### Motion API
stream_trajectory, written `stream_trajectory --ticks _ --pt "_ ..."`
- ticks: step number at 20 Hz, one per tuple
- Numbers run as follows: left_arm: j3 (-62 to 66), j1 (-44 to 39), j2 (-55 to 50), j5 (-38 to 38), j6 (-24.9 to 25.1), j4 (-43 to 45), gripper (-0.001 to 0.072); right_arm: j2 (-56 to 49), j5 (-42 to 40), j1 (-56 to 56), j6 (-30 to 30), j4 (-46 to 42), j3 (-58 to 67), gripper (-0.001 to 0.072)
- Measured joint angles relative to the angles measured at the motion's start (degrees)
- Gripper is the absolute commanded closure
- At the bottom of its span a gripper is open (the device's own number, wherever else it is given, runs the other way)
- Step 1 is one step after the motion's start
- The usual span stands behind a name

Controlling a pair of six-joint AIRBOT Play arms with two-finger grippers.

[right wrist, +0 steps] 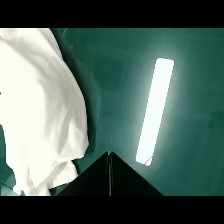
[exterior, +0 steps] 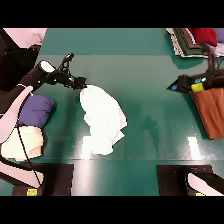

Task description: Fold the shirts.

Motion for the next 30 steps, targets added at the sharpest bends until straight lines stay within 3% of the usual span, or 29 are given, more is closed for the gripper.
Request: stream_trajectory --ticks 1,2,8,14,15,16,18,19,24,30 --pt "1.68 0.37 0.02 -1.53 0.07 0.2 0.0685 0.55 -0.87 1.01 0.02 0.94 -2.89 0.0321" --pt "3.72 0.76 0.02 -3.48 0.15 0.55 0.0685 0.79 -1.84 2.49 0.02 1.97 -5.95 0.0233" --pt "14.19 1.86 0.02 -13.4 -0.09 1.95 0.0685 -5.86 -12.61 16.11 -2.91 11.74 -18.67 0.0233" --pt "16.55 2.01 0.02 -16.68 -1.18 2.27 0.0685 -18.16 -19.52 24.22 -10.43 23.12 -17.79 0.0234" --pt "16.65 2.01 0.02 -16.83 -1.29 2.32 0.0685 -20.09 -19.67 24.81 -10.99 23.87 -16.76 0.0262" --pt "16.76 2.01 0.02 -17.05 -1.33 2.32 0.0685 -21.77 -19.67 25.29 -11.45 24.61 -15.65 0.0337" --pt "16.85 2.01 0.02 -17.25 -1.36 2.32 0.0685 -24.5 -19.54 25.86 -12.07 25.2 -13.64 0.0594" --pt "16.87 2.03 0.02 -17.31 -1.38 2.34 0.0685 -25.57 -19.45 25.97 -12.24 25.59 -12.68 0.0678" --pt "17.55 2.05 0.76 -17.97 -1.66 2.51 0.0685 -26.56 -19.78 25.83 -12.94 25.18 -10.34 0.0703" --pt "21.99 2.05 11.5 -16.68 -1.33 5.68 0.0685 -13.68 -18.8 16.83 -11.61 20.37 -6.84 0.0703"
